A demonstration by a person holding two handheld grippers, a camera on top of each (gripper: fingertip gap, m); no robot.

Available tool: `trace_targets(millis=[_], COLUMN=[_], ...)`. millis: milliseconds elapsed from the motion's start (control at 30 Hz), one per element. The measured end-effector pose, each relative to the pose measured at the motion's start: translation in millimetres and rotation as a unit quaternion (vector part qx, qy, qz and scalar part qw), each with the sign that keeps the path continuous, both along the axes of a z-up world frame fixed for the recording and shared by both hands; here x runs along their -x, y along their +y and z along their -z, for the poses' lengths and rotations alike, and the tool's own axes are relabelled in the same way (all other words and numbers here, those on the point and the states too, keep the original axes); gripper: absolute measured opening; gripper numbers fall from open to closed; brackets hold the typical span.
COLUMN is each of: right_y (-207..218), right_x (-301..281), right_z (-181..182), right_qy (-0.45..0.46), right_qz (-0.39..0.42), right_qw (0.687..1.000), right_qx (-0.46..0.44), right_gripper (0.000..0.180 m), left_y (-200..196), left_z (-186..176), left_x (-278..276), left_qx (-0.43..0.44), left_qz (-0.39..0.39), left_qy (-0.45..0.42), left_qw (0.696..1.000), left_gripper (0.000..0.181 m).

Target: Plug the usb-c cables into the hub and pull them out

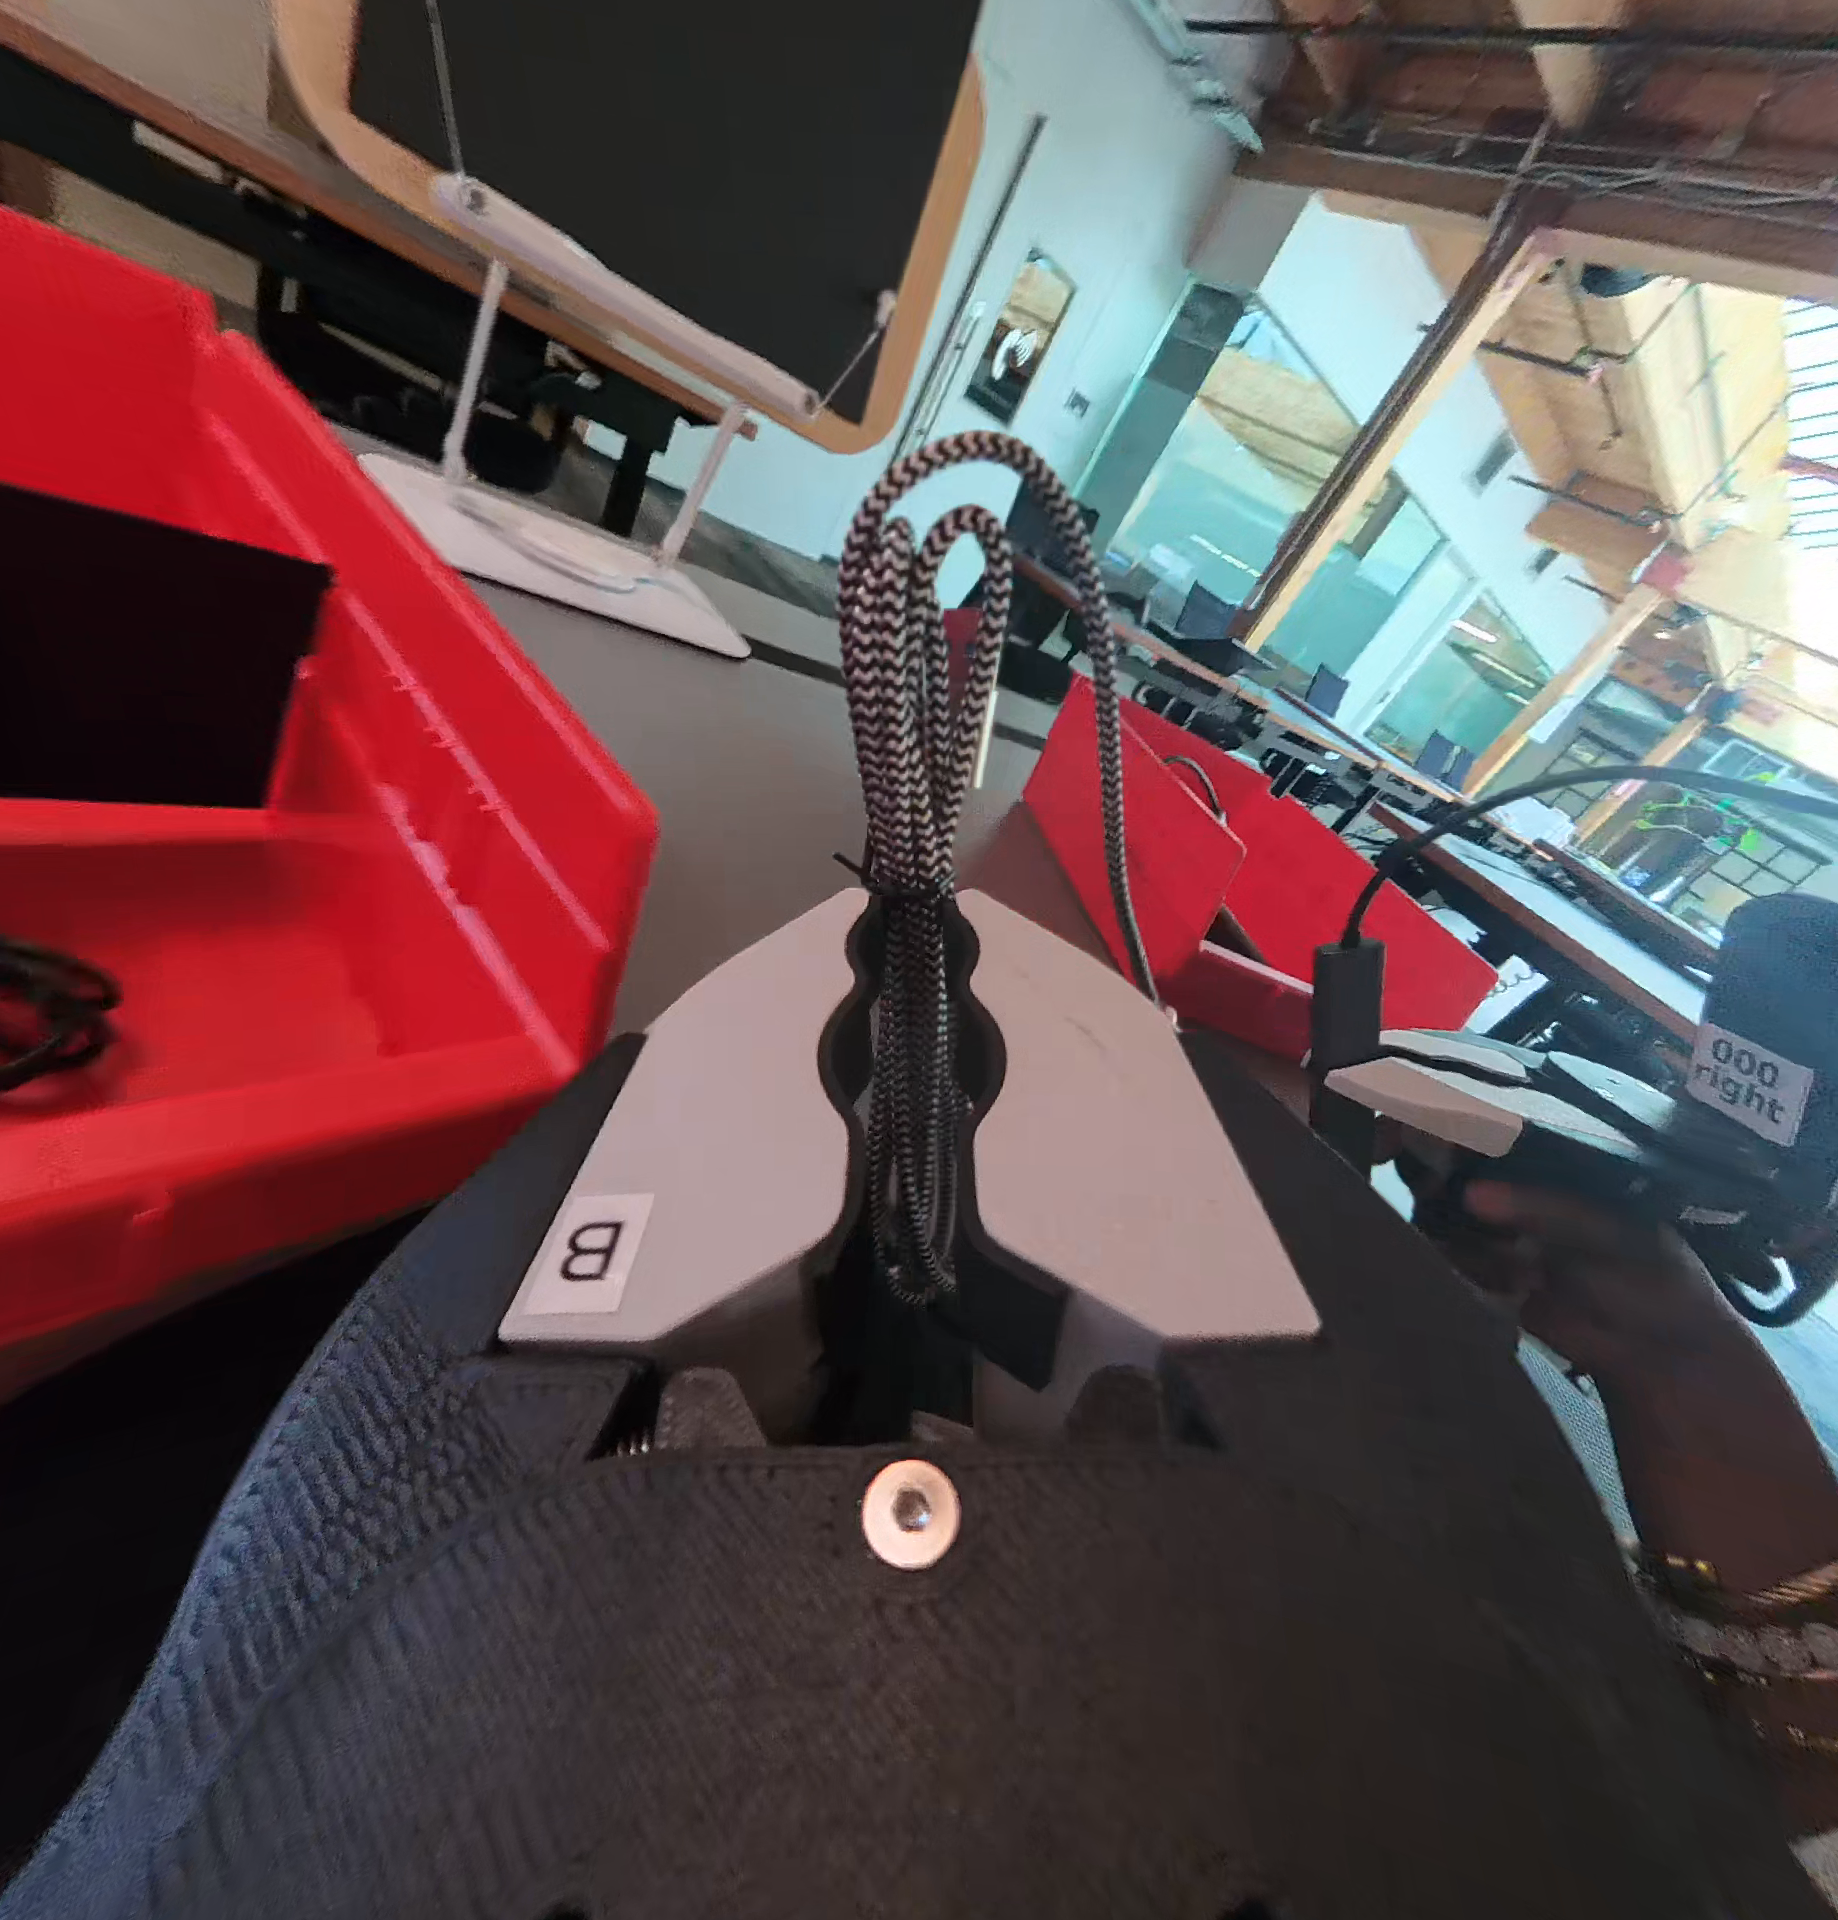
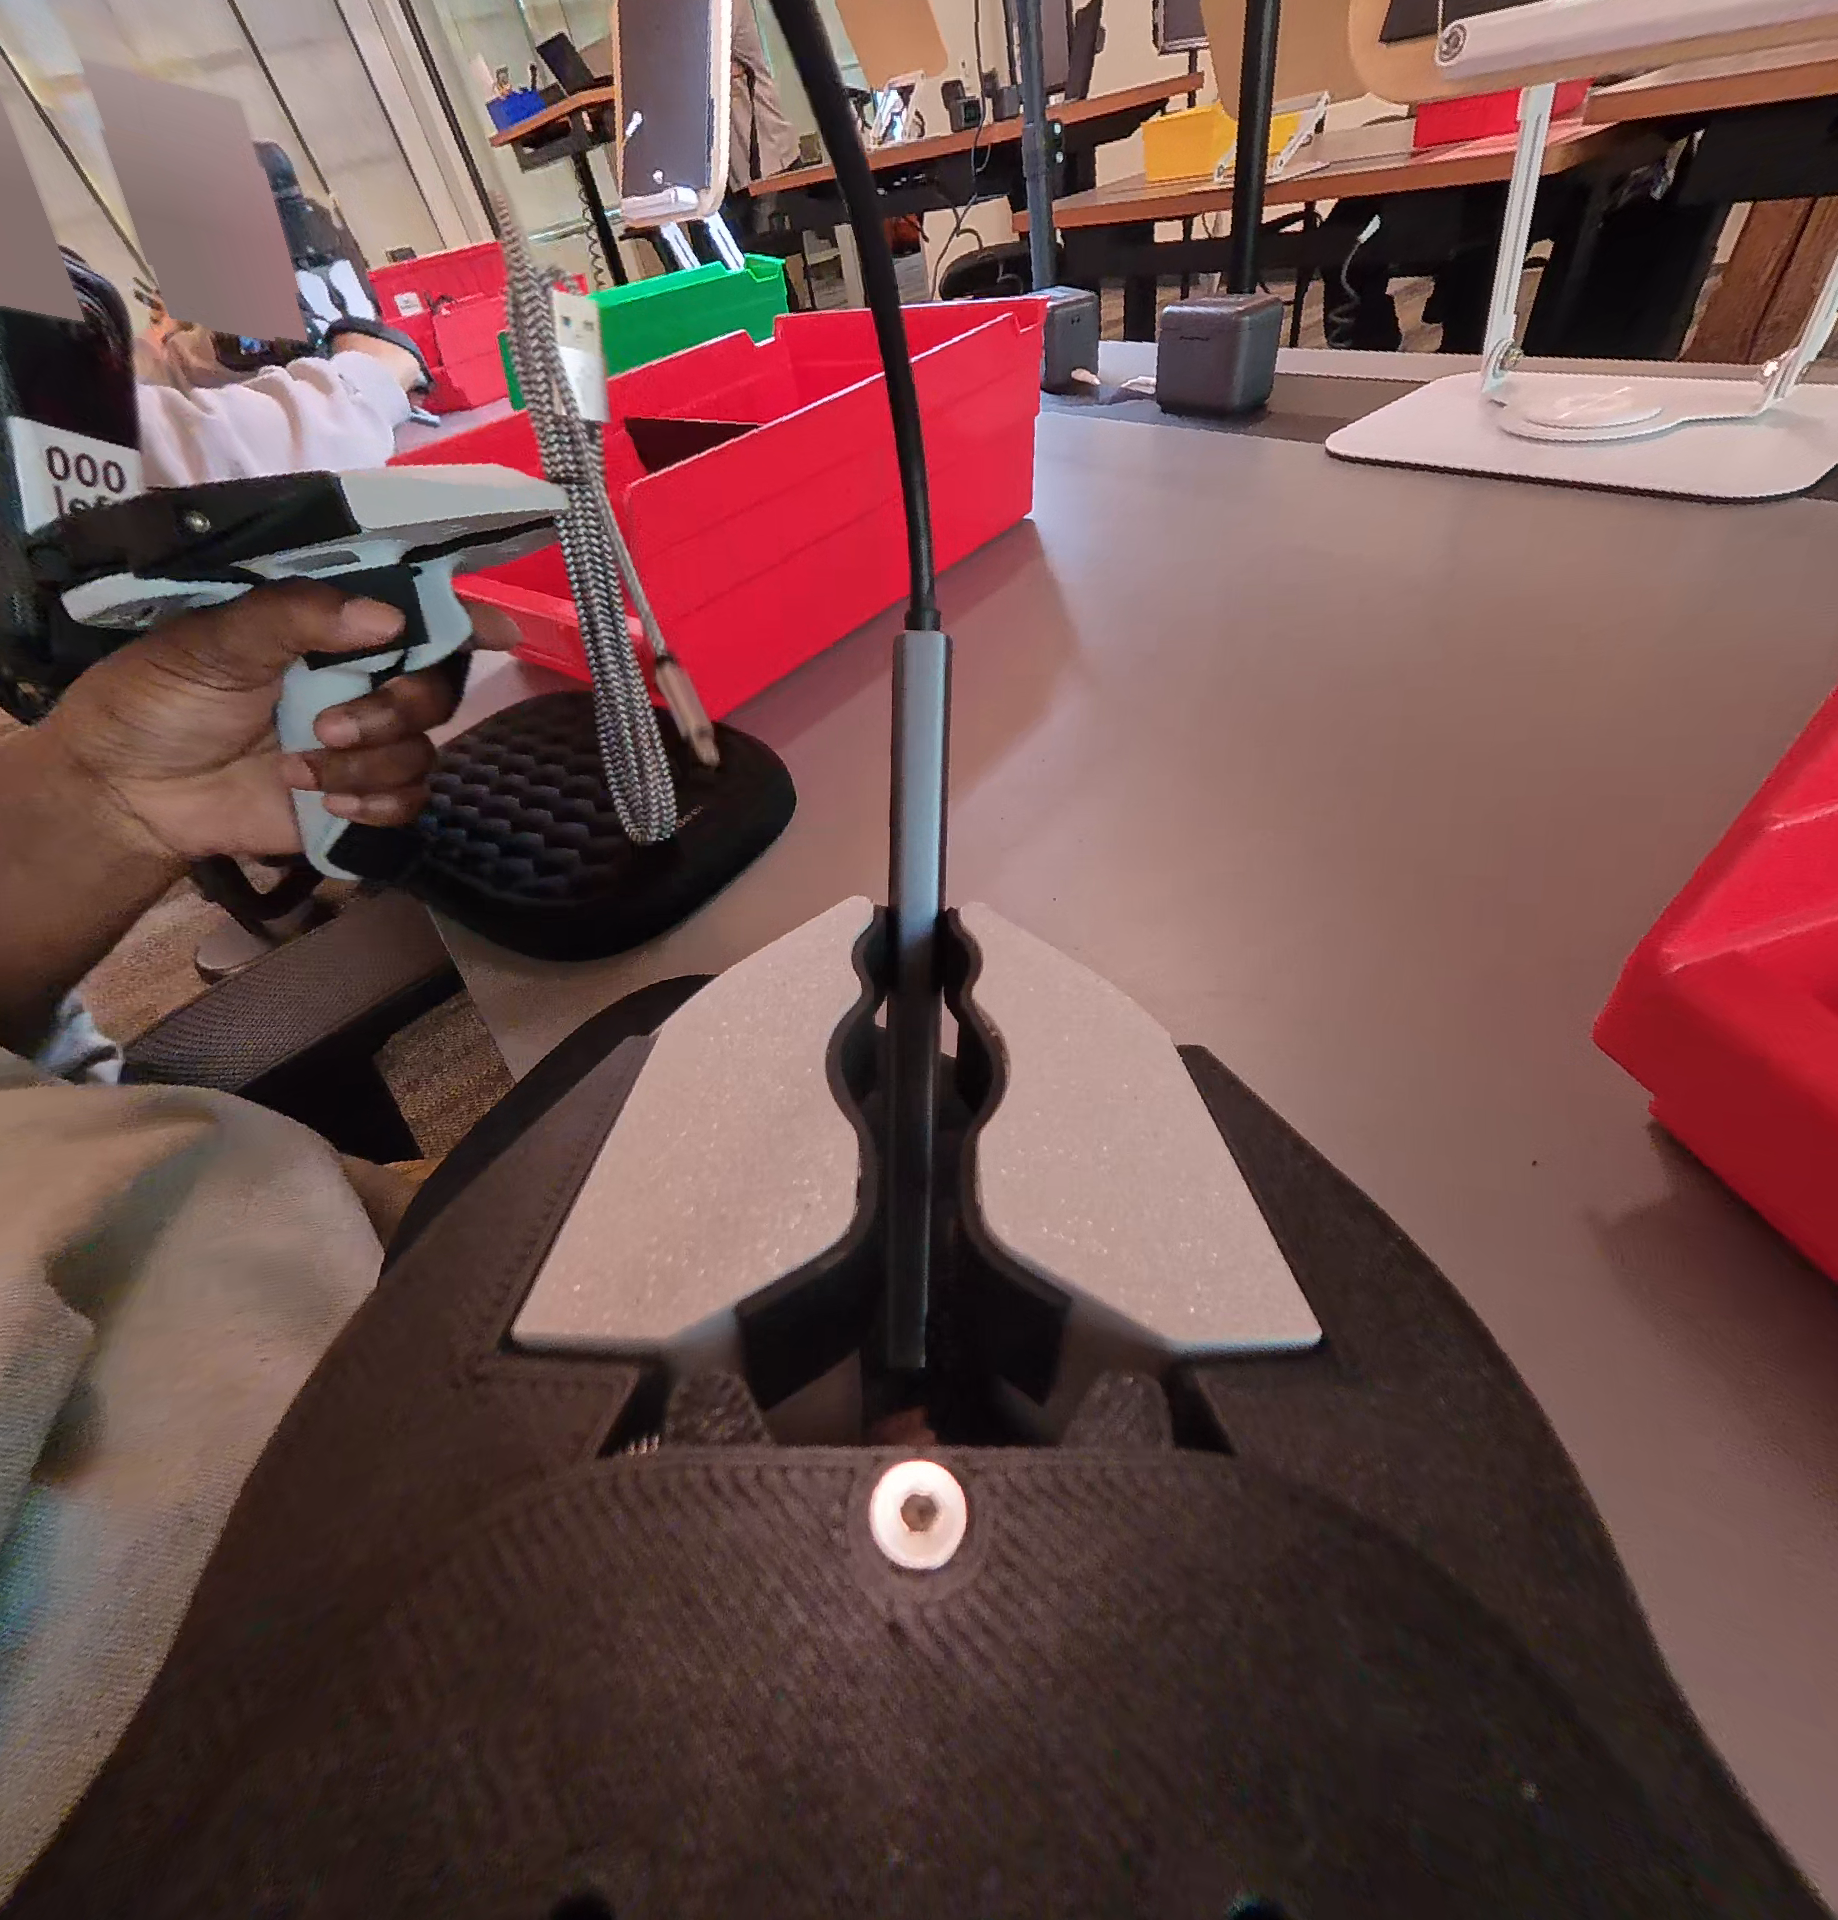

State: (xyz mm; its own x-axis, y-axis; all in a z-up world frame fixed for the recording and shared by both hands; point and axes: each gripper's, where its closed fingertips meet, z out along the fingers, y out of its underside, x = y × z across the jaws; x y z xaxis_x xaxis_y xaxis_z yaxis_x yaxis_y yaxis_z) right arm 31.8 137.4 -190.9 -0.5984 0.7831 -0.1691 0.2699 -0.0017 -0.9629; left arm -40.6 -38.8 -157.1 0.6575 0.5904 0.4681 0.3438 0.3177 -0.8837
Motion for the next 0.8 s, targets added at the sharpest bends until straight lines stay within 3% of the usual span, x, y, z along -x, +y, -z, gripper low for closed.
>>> trace_targets(millis=[167, 300, 500, 633, 700, 800], right_y=[-0.2, -0.6, -1.6, -1.3, -1.4, -1.2], right_x=[0.1, -0.1, 0.0, 0.2, 0.3, 0.1], right_z=[0.4, 0.7, 1.6, 1.6, 1.9, 1.6], right_qy=[0.001, 0.001, 0.001, 0.000, -0.001, -0.001], right_qz=[0.002, 0.003, 0.004, 0.004, 0.004, 0.004], right_qw=[1.000, 1.000, 1.000, 1.000, 1.000, 1.000], right_qx=[-0.005, -0.009, -0.016, -0.015, -0.015, -0.014], right_gripper=[0.009, 0.009, 0.009, 0.009, 0.009, 0.009], left_y=[-21.4, -43.4, -55.2, -55.4, -59.4, -63.4], left_z=[8.8, 29.4, 76.3, 77.9, 81.7, 92.4], left_x=[-10.6, -19.4, -39.4, -41.2, -33.8, -30.3], left_qx=[0.007, 0.080, 0.172, 0.202, 0.252, 0.361], left_qz=[0.012, -0.007, 0.027, 0.038, 0.033, 0.038], left_qy=[-0.029, -0.027, -0.107, -0.113, -0.105, -0.076], left_qw=[0.999, 0.996, 0.979, 0.972, 0.961, 0.929], left_gripper=[0.011, 0.014, 0.016, 0.028, 0.037, 0.036])
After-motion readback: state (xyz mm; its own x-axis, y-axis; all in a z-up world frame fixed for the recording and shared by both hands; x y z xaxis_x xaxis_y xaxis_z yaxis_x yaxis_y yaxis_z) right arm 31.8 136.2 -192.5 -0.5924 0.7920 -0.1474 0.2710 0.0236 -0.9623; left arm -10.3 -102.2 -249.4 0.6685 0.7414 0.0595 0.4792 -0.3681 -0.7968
